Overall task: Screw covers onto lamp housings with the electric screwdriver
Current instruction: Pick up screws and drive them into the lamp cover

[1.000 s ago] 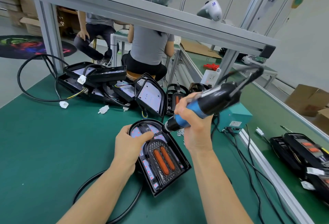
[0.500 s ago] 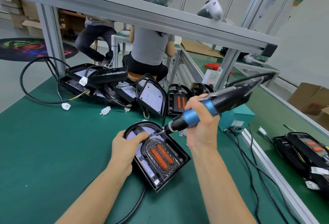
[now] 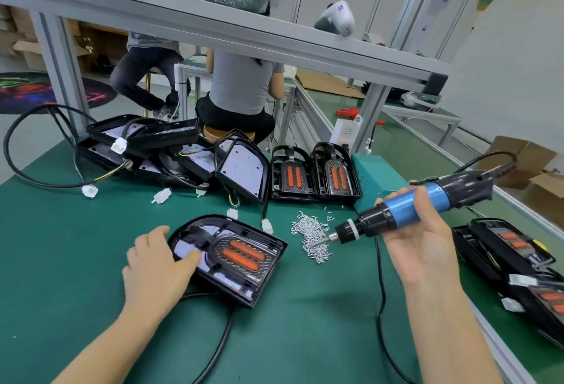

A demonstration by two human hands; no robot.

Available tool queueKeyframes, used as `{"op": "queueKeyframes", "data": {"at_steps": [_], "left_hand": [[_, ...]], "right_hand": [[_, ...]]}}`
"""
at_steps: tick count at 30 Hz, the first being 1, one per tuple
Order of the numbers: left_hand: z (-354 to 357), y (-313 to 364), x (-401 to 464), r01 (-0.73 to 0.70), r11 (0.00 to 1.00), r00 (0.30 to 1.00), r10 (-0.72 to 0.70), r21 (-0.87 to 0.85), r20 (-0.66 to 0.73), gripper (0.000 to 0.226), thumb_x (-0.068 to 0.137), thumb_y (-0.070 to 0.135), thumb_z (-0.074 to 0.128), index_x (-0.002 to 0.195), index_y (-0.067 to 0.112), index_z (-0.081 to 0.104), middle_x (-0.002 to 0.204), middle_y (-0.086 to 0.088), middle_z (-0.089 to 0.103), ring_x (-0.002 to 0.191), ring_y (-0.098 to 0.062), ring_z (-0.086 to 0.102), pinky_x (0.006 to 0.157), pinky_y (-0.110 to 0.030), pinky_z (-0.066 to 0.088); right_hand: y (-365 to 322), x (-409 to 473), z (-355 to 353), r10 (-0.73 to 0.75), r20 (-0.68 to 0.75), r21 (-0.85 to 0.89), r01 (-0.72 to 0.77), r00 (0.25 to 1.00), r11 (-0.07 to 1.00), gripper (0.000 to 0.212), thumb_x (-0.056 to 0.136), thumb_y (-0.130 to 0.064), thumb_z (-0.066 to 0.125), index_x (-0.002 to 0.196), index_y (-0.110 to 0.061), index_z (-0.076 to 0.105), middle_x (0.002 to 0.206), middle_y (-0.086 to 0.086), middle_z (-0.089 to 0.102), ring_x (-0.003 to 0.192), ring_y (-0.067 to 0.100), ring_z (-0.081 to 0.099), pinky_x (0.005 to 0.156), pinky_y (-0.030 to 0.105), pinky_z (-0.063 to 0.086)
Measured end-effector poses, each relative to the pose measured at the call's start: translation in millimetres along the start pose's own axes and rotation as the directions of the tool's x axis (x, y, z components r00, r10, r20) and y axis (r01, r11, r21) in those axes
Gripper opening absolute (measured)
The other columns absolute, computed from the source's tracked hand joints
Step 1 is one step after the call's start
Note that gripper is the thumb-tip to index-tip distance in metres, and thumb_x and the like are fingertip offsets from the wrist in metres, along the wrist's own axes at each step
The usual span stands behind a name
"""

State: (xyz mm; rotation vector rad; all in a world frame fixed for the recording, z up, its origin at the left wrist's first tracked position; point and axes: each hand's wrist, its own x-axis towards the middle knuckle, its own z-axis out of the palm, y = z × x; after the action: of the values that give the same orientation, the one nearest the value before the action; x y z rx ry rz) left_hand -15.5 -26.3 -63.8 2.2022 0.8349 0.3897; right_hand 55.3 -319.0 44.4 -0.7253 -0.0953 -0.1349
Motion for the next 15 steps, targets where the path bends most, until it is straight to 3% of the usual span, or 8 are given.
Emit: {"op": "queueKeyframes", "data": {"at_steps": [2, 6, 8, 11, 15], "left_hand": [[0, -1, -5, -0.036, 0.993, 0.999, 0.039, 0.11, -0.028, 0.068, 0.08, 0.019, 0.069, 0.139, 0.008, 0.038, 0.142, -0.016, 0.038, 0.128, -0.036, 0.033, 0.101, -0.051, 0.028], [7, 12, -23, -0.123, 0.985, 0.992, 0.125, 0.122, -0.012, 0.071, 0.08, 0.006, 0.062, 0.145, 0.01, 0.031, 0.152, -0.008, 0.027, 0.138, -0.029, 0.02, 0.11, -0.048, 0.017], [4, 21, -31, -0.225, 0.963, 0.97, 0.236, 0.146, -0.061, 0.072, 0.076, 0.003, 0.06, 0.143, 0.008, 0.034, 0.153, -0.008, 0.025, 0.139, -0.028, 0.018, 0.112, -0.045, 0.01], [-6, 43, -46, -0.488, 0.869, 0.857, 0.494, 0.078, -0.143, 0.064, 0.066, 0.007, 0.057, 0.13, 0.009, 0.05, 0.141, -0.007, 0.043, 0.136, -0.029, 0.028, 0.111, -0.044, 0.01], [0, 91, -68, -0.777, 0.628, 0.63, 0.775, -0.048, -0.049, 0.045, 0.073, 0.029, 0.056, 0.116, 0.02, 0.061, 0.126, 0.009, 0.056, 0.129, -0.014, 0.035, 0.109, -0.04, 0.017]], "right_hand": [[-3, -1, -4, -0.06, 0.005, -0.017, 0.061, 0.998, 0.998, 0.02, 0.081, -0.025, 0.062, 0.099, -0.019, 0.056, 0.077, -0.005, 0.052, 0.069, 0.009, 0.055, 0.08, 0.028, 0.052], [-6, -1, -9, -0.14, -0.078, -0.019, 0.139, 0.987, 0.99, 0.024, 0.083, -0.026, 0.068, 0.103, -0.02, 0.057, 0.076, -0.006, 0.052, 0.066, 0.008, 0.052, 0.069, 0.023, 0.052], [-8, 0, -10, -0.153, -0.124, -0.012, 0.153, 0.98, 0.988, 0.033, 0.078, -0.026, 0.073, 0.103, -0.017, 0.054, 0.077, -0.005, 0.052, 0.066, 0.009, 0.051, 0.068, 0.024, 0.051], [-11, 0, -9, -0.166, -0.146, -0.02, 0.165, 0.975, 0.986, 0.046, 0.069, -0.024, 0.076, 0.108, -0.019, 0.051, 0.08, -0.006, 0.05, 0.062, 0.009, 0.051, 0.073, 0.026, 0.05], [-6, -3, -10, -0.132, -0.127, -0.05, 0.126, 0.983, 0.991, 0.035, 0.07, -0.017, 0.074, 0.1, -0.024, 0.057, 0.078, -0.006, 0.05, 0.062, 0.011, 0.05, 0.074, 0.029, 0.046]]}}
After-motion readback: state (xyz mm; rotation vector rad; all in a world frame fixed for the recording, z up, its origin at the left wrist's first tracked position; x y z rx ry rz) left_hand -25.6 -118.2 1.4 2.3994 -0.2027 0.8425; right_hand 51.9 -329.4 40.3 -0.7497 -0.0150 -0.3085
